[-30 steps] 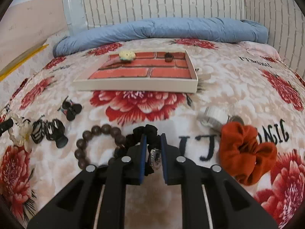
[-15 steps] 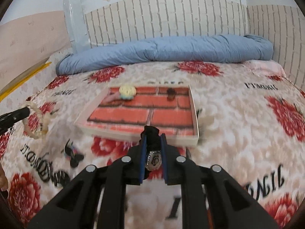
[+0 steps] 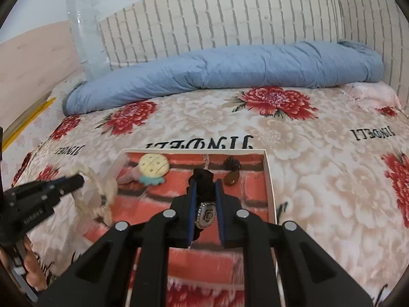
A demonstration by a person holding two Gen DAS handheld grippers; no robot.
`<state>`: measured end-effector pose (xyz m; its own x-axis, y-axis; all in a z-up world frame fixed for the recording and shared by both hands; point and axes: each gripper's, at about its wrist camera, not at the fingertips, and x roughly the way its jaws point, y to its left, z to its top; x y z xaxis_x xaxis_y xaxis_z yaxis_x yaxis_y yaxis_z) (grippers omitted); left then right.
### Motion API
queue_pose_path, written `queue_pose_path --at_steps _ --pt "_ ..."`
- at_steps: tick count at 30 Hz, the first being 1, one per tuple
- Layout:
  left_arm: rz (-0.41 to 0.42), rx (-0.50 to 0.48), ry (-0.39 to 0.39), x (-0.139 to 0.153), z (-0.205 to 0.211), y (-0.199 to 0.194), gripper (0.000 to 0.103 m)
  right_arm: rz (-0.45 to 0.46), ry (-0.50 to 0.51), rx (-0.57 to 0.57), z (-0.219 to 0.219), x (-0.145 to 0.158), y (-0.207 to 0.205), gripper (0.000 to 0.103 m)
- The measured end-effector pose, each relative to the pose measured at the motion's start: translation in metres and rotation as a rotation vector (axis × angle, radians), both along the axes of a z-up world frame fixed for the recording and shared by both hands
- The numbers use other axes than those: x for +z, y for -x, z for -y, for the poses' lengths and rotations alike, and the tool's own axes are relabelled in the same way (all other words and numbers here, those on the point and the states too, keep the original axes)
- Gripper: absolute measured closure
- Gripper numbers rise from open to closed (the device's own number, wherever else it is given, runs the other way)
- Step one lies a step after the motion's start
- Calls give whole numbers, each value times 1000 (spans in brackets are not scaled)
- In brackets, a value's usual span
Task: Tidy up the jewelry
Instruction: 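Carry the flower clip and black scrunchie into the tray and lower them, then open both tools to release the clip and scrunchie in the tray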
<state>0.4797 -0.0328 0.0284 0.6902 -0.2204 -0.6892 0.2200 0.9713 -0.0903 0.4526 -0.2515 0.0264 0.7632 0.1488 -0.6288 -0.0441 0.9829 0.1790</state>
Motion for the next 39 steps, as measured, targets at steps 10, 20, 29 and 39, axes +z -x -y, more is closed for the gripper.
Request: queue_pose_path --at_steps 10,20,29,39 --pt "-83 26 -91 -48 14 -72 96 -110 74 -56 16 -53 -64 88" --pt "-157 87 -172 -82 9 -101 96 -209 172 -62 15 -78 -88 88" --pt "-183 83 -179 -89 9 -108 95 -251 164 -70 23 -88 -94 88" --pt "-209 84 -195 -95 10 -111 94 -276 145 -79 25 -96 -98 88"
